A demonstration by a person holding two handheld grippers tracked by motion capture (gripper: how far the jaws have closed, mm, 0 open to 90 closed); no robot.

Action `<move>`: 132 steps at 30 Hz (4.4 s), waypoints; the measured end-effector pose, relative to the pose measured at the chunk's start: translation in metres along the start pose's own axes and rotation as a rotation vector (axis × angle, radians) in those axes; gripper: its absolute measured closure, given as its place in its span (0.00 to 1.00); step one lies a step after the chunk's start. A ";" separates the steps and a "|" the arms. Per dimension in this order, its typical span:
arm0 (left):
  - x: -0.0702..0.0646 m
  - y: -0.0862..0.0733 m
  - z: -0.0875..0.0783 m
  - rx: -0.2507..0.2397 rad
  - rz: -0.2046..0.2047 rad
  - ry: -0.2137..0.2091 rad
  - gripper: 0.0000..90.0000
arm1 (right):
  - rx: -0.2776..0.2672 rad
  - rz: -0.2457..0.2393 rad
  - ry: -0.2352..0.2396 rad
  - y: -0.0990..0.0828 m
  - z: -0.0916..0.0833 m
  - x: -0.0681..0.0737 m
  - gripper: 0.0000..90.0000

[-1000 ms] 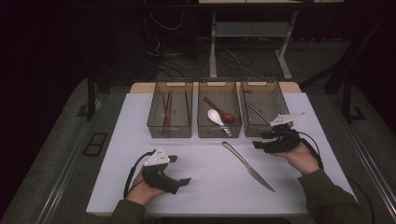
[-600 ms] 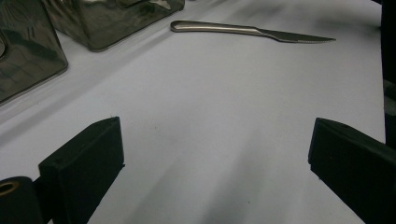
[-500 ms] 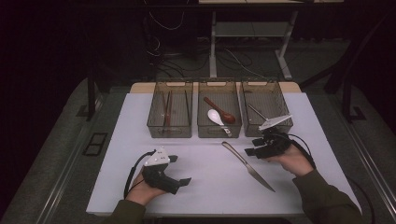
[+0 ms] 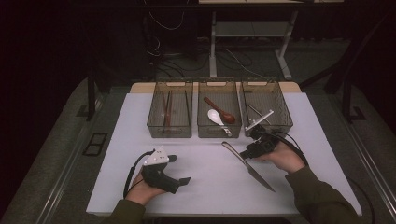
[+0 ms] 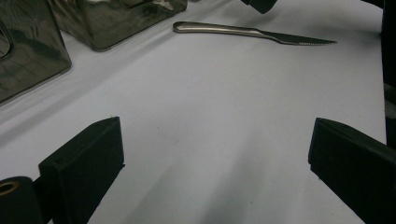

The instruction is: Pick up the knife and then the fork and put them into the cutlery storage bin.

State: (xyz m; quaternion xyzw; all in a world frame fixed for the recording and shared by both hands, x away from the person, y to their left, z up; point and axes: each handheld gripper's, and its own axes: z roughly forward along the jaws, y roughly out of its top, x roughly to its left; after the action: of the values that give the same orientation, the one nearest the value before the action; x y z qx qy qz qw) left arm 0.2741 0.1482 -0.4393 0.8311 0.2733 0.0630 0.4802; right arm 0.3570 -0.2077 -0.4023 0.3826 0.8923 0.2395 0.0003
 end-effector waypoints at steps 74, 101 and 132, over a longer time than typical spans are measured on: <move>0.000 -0.001 0.000 0.003 -0.002 -0.001 0.03 | 0.176 -0.125 -0.037 0.020 0.018 0.002 0.89; 0.001 -0.001 0.000 0.001 -0.002 0.001 0.03 | -0.252 -0.021 0.055 0.005 -0.054 -0.036 0.89; 0.007 -0.003 -0.004 -0.004 -0.016 0.024 0.03 | -0.557 0.091 -0.025 0.000 -0.117 -0.084 0.89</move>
State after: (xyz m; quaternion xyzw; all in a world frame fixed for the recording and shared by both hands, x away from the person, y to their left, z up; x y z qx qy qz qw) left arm 0.2769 0.1557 -0.4414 0.8272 0.2854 0.0698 0.4791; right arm 0.3946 -0.3150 -0.3139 0.4103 0.7740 0.4705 0.1059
